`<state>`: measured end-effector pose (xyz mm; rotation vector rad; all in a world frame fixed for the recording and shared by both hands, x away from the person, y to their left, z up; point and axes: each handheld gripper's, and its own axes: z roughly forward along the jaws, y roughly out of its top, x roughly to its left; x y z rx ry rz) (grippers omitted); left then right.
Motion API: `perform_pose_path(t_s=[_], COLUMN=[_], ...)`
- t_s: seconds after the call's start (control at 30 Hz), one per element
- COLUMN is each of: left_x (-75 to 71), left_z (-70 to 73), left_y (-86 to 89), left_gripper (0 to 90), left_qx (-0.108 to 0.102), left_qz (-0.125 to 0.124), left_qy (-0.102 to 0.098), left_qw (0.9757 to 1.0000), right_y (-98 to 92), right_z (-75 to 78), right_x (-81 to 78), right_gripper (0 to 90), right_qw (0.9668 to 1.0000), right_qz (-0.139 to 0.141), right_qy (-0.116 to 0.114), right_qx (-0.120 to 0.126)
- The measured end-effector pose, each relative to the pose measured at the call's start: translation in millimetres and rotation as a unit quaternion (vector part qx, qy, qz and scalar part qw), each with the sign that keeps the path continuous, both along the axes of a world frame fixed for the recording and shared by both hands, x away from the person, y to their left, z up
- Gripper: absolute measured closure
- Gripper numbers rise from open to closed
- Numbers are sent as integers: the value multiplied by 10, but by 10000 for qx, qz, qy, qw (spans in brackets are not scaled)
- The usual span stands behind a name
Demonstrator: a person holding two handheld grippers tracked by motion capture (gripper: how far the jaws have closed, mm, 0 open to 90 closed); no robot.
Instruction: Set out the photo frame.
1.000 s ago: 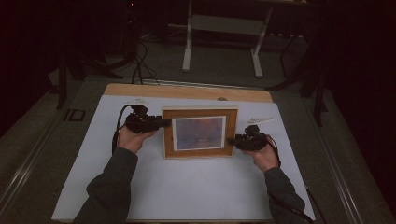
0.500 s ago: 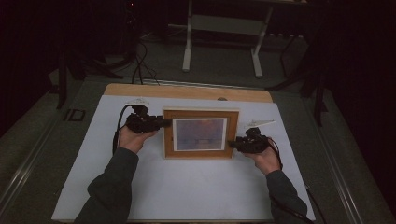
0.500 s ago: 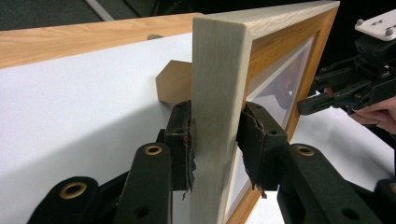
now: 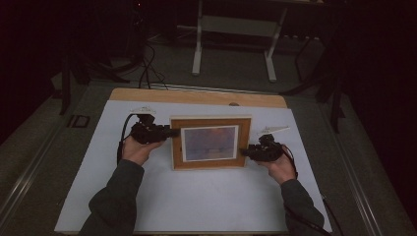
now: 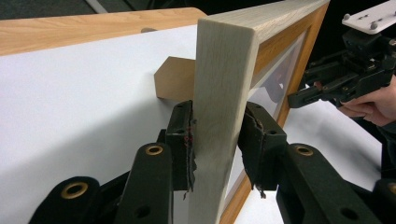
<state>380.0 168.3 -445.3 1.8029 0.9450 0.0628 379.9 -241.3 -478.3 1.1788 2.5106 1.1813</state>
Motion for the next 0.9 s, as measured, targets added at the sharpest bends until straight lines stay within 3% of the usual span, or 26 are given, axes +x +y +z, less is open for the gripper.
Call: perform_pose_path(t_s=[0.53, 0.9], left_x=[36, 14], left_z=[-30, -23], left_y=[14, 7], left_gripper=[666, 657], left_qx=[-137, -85], left_qz=[-16, 10], left_qy=[108, 5], left_qw=[9998, 10000], right_y=[-24, -2], right_z=[-3, 3], right_x=[-30, -20], right_gripper=[634, 610], right_qw=[9999, 9999], right_qz=[82, 123], right_qy=[84, 25], right_qx=[52, -55])
